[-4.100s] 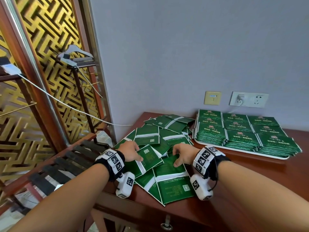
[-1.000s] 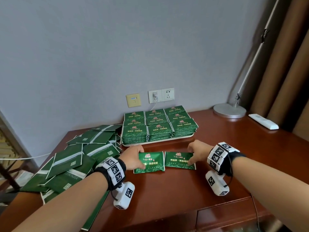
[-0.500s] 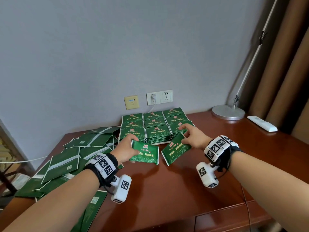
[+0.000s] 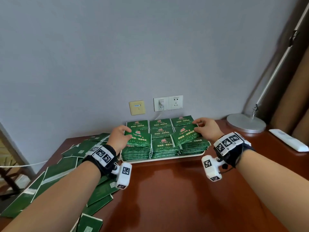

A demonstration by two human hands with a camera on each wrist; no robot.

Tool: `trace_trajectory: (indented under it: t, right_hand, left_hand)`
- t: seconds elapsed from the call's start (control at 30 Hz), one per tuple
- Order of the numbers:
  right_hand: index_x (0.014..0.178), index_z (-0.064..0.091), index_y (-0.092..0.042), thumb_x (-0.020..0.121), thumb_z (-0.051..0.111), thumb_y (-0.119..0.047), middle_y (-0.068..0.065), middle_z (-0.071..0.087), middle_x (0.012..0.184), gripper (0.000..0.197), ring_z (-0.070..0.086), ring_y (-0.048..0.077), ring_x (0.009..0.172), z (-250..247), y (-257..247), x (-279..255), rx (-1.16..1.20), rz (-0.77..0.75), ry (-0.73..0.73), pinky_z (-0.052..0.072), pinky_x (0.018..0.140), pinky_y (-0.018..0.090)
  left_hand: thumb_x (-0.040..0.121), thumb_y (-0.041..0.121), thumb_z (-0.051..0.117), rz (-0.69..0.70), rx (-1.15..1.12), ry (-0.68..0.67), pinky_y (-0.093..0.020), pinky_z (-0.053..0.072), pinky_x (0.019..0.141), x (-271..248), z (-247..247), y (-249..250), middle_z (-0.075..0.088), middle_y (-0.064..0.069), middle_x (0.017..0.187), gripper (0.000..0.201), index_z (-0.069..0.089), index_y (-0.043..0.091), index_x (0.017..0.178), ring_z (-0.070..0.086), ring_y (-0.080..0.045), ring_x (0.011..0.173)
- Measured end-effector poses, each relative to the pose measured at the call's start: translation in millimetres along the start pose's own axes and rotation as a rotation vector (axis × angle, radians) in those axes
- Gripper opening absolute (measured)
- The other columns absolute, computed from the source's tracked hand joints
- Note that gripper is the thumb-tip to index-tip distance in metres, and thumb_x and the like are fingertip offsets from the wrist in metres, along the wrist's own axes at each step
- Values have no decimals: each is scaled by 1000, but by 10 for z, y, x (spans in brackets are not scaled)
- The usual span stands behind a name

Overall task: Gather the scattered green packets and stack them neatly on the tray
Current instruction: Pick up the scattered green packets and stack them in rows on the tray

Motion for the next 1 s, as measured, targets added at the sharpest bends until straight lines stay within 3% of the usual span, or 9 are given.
trace_trajectory:
  t: [0.13, 0.27, 0.43, 0.5, 0.57, 0.63, 0.73, 0.87, 1.0]
  right_hand:
    - [92, 69, -20, 83, 66, 1, 9, 67, 94, 24, 64, 19, 71, -12, 121, 370, -30, 65, 50, 56, 69, 30]
    - [93, 69, -19, 83, 65, 3, 7, 66, 94, 24, 63, 17, 69, 23, 177, 636, -43, 69, 83, 51, 56, 21]
    - [88, 68, -23, 82, 66, 3, 4, 65, 93, 26, 64, 21, 78, 82, 265, 848, -85, 81, 107, 57, 79, 35]
    - [87, 69, -25, 82, 67, 2, 5, 67, 94, 27, 66, 23, 80, 96, 311, 893, -105, 98, 98, 58, 79, 36]
    - [90, 71, -22, 82, 66, 2, 6, 68, 95, 26, 65, 21, 79, 93, 359, 928, -132, 103, 99, 56, 69, 28]
    - [95, 72, -18, 82, 66, 1, 5, 66, 94, 24, 63, 19, 79, 84, 396, 925, -154, 127, 98, 50, 59, 21]
    - [98, 73, -20, 77, 73, -4, 3, 68, 98, 26, 65, 19, 85, 98, 464, 935, -190, 157, 60, 55, 74, 29]
    - [105, 73, -21, 78, 73, -3, 1, 64, 98, 33, 62, 16, 82, 114, 495, 930, -264, 179, -10, 47, 69, 22]
    - [106, 73, -25, 78, 72, 0, 5, 67, 108, 37, 63, 21, 93, 146, 505, 915, -314, 178, -31, 49, 78, 26]
  left_hand:
    - [93, 2, 61, -48, -35, 23, -28, 46, 80, 335, 12, -70, 52, -15, 138, 16, 63, 13, 106, 52, -22, 115]
    - [95, 1, 59, -108, -37, 41, -29, 40, 88, 583, 51, -174, 55, -11, 129, 19, 63, 9, 111, 50, -21, 109]
    - [96, 1, 57, -148, -16, 47, -25, 41, 72, 778, 119, -316, 54, -10, 115, 19, 63, 6, 113, 51, -17, 88]
    - [95, 1, 58, -160, -5, 50, -24, 44, 69, 835, 128, -363, 56, -11, 113, 18, 64, 6, 112, 52, -15, 81]
    - [93, 3, 61, -163, -2, 39, -34, 52, 82, 882, 136, -403, 58, -14, 116, 15, 64, 9, 107, 55, -18, 86]
    - [91, 6, 66, -147, 36, 21, -35, 46, 97, 918, 157, -442, 58, -14, 122, 15, 64, 10, 105, 53, -20, 103]
    - [88, 9, 71, -129, 102, -13, -29, 40, 94, 932, 184, -476, 58, -13, 128, 22, 64, 11, 108, 53, -23, 113]
    - [86, 11, 72, -122, 189, -63, -29, 40, 91, 945, 231, -508, 56, -14, 133, 23, 63, 15, 108, 51, -18, 103]
    - [87, 14, 72, -102, 258, -70, -28, 40, 89, 942, 250, -507, 56, -13, 133, 26, 62, 17, 110, 52, -18, 101]
Point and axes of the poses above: each hand's wrist, its own x-axis towards the middle knuckle, its own z-axis out of the palm, y = z × x, the point moved 2 cm from there along x, towards the middle knuckle
